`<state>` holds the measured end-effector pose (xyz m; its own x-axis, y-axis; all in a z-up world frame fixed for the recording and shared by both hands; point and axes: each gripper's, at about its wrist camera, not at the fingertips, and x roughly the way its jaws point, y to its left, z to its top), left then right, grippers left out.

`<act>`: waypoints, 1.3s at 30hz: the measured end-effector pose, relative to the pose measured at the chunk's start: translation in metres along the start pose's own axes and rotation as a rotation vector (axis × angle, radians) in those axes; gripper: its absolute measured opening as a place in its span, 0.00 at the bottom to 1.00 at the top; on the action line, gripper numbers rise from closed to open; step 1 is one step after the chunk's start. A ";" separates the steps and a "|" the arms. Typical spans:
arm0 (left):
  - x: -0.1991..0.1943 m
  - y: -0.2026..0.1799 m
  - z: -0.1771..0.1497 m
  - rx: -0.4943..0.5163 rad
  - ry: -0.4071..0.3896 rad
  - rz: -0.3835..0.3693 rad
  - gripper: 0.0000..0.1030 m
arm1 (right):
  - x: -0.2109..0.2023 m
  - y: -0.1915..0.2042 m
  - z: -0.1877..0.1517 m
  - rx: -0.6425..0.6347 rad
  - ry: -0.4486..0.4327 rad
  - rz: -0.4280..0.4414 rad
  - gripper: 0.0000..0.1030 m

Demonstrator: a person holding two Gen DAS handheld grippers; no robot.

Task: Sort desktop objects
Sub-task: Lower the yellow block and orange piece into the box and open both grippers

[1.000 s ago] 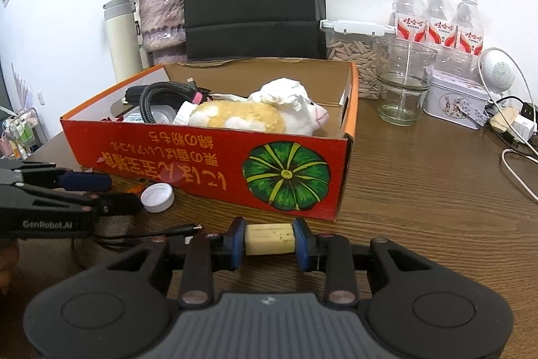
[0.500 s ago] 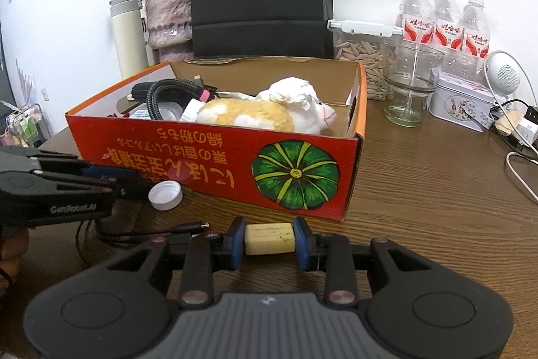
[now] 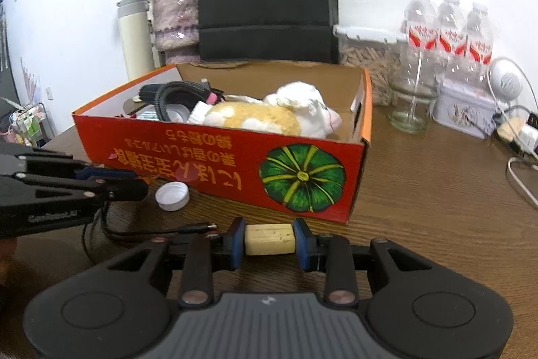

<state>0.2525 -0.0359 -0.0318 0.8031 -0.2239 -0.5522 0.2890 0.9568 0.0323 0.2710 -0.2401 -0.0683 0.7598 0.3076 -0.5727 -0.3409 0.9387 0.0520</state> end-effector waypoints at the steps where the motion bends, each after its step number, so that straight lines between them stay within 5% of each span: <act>1: -0.006 0.000 -0.001 0.008 -0.016 -0.004 0.14 | -0.002 0.002 0.000 -0.013 -0.010 0.006 0.29; 7: -0.036 0.008 0.013 -0.009 -0.143 -0.006 0.14 | -0.026 0.013 0.011 -0.041 -0.124 0.057 0.29; 17: -0.033 0.021 0.052 -0.052 -0.336 0.097 0.14 | -0.026 0.015 0.052 -0.026 -0.299 -0.014 0.29; 30: 0.018 0.047 0.046 -0.118 -0.267 0.176 0.14 | 0.024 -0.007 0.052 0.028 -0.271 -0.123 0.29; 39: 0.028 0.044 0.036 -0.097 -0.219 0.182 0.14 | 0.028 0.000 0.043 0.010 -0.253 -0.116 0.29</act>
<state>0.3066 -0.0063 -0.0162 0.9333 -0.0717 -0.3518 0.0875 0.9957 0.0291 0.3159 -0.2245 -0.0490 0.9077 0.2262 -0.3533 -0.2393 0.9709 0.0070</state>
